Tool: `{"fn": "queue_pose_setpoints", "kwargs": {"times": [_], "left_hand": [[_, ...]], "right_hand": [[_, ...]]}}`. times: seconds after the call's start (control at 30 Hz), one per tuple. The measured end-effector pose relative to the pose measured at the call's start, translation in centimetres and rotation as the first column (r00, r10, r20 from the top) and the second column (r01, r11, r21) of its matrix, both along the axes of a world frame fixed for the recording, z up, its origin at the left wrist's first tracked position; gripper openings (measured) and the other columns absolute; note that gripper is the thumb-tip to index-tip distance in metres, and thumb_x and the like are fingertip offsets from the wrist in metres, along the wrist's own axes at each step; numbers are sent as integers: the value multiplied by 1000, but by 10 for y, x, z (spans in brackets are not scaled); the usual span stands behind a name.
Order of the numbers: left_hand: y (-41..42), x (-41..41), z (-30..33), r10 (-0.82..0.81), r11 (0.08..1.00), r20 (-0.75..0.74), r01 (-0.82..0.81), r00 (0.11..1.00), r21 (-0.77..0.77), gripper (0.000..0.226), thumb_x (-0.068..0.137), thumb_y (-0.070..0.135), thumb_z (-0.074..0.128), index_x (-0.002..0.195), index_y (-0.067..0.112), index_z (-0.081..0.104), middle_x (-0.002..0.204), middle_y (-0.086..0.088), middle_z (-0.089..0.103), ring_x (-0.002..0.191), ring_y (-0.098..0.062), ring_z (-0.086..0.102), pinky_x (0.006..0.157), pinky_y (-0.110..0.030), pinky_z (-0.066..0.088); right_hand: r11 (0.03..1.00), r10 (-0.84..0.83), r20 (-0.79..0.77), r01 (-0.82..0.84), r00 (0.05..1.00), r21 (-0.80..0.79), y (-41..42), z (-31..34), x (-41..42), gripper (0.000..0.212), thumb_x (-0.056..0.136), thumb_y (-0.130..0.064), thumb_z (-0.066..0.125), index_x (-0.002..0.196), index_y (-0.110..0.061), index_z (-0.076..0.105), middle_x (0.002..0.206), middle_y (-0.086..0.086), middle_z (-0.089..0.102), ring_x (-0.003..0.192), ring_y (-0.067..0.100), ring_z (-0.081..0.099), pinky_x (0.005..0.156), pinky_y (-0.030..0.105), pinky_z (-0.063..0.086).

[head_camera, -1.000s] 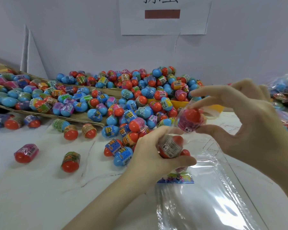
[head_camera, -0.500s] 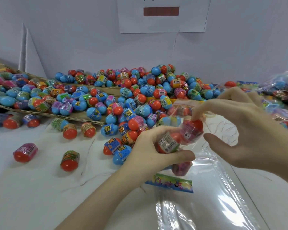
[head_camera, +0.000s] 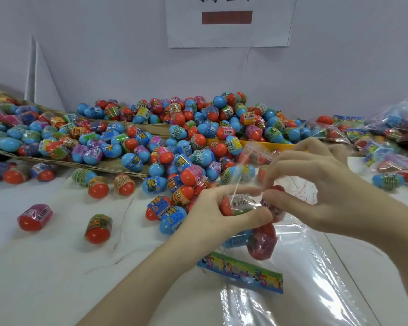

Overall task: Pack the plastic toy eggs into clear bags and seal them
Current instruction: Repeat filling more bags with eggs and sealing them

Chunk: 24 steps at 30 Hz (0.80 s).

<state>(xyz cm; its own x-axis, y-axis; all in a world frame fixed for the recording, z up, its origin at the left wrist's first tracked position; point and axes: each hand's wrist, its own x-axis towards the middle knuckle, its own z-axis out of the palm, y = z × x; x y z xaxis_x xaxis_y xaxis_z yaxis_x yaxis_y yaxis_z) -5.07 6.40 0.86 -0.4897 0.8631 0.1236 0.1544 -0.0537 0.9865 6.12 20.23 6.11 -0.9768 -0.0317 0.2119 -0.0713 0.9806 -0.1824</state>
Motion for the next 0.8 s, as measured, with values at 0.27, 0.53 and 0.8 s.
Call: {"fn": "queue_pose_setpoints", "kwargs": {"times": [0.27,0.53,0.8], "left_hand": [[3,-2,-11,50,999,-123,-49,991,12,40,51,74,67,86,56,62,55,13,47,51,4,48,50,-12,44],[3,-3,-8,11,997,-70,-16,997,-74,41,60,74,51,92,49,59,93,31,64,88,13,59,71,-5,46],[1,-8,0,-29,989,109,44,994,-141,54,54,55,64,87,14,70,85,-2,68,85,-14,65,86,-36,52]], "right_hand": [[988,-51,-4,50,999,-145,4,0,-10,42,57,-74,41,82,-44,57,97,-22,50,107,4,33,92,34,22],[993,-108,63,110,992,-40,3,-9,-15,31,60,-52,68,82,-41,48,97,-26,40,100,0,24,80,27,12],[989,-129,-80,134,988,63,-1,-9,-16,21,55,-56,50,69,-42,46,79,-21,50,92,5,29,71,31,12]]}}
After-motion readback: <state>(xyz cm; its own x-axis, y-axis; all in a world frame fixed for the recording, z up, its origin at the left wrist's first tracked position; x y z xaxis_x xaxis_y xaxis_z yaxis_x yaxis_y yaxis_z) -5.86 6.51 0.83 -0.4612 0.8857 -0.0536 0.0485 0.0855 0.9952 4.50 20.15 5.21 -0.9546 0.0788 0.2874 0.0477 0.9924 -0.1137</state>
